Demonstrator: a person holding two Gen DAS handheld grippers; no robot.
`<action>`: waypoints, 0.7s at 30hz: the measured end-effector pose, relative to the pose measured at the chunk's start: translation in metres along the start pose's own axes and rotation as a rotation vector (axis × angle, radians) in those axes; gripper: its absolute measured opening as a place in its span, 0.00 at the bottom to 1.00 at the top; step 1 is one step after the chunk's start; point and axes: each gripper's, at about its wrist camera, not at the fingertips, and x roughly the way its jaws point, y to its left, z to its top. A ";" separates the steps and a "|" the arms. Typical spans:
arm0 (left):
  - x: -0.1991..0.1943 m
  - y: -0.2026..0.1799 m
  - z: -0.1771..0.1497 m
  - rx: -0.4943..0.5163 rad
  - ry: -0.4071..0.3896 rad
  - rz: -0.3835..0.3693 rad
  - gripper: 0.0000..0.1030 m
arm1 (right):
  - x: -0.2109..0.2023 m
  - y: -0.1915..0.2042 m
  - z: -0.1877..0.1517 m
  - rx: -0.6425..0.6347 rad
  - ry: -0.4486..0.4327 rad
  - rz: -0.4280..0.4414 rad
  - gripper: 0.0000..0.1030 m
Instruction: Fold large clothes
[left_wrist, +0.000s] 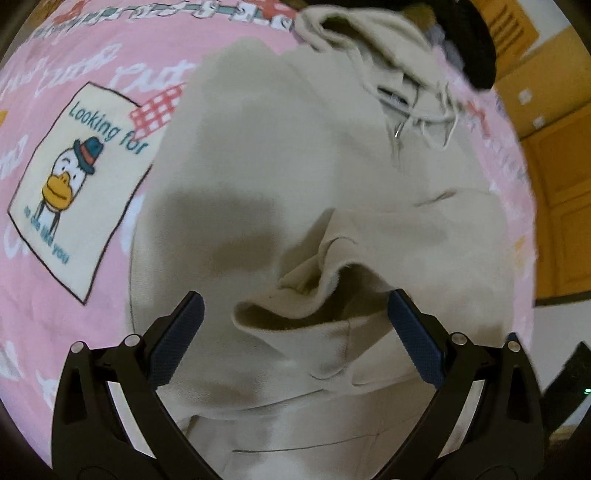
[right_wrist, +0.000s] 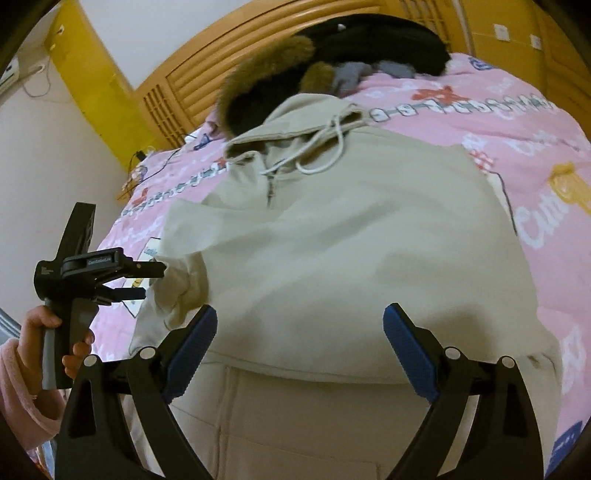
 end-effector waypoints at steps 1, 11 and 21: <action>-0.001 -0.004 -0.001 0.018 0.002 0.014 0.94 | -0.001 -0.003 -0.001 0.010 0.004 -0.001 0.86; 0.003 -0.029 -0.024 0.285 -0.064 0.586 0.94 | -0.011 -0.018 -0.005 0.023 0.019 -0.007 0.86; 0.024 -0.012 -0.019 0.206 -0.024 0.562 0.00 | -0.021 -0.037 -0.011 0.048 0.024 -0.036 0.86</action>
